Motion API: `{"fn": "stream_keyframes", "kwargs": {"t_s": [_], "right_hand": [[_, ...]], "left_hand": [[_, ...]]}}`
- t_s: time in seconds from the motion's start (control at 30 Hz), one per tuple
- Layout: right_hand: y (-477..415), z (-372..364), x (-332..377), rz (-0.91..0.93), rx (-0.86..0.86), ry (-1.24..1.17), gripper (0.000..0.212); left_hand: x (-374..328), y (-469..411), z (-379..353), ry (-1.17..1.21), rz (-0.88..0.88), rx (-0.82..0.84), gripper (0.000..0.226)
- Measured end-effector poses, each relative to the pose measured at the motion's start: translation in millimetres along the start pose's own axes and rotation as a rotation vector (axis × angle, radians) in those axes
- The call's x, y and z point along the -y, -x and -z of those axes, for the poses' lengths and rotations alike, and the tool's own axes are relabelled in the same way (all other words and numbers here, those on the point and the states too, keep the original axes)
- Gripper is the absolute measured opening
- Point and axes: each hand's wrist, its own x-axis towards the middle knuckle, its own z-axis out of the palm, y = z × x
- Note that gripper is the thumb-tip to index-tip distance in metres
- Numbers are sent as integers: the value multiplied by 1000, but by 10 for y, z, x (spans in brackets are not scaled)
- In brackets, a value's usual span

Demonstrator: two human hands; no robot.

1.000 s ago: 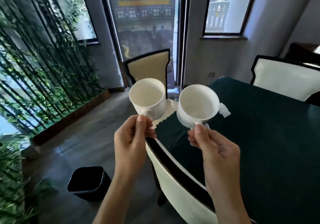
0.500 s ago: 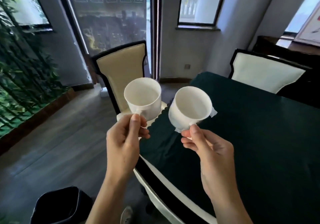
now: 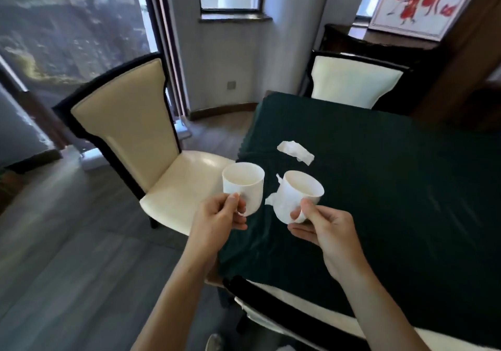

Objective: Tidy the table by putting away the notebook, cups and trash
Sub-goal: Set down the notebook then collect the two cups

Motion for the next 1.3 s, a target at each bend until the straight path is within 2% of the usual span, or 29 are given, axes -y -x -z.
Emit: {"fn": "stream_keyframes", "kwargs": {"t_s": [0.3,0.7,1.0,1.17,1.3], "right_hand": [[-459,221,-637,-226,-37,180,39],[-998,420,-1383,-401,-27,339,36],[-945,497,-1641,-520,96,185,29],[-859,581,-1770,-584,190,221,33],[-837,667,-1810,-623,207,222,26]], "left_hand": [[765,-446,-232,-84,273,140,34],[1323,-752,-598,-199,476,168,35],[1477,-704,-595,-97,589,160,34],[1543,-614,-538,-195,673,212,26],[1598,-526,-484,-269,711,220,25]]}}
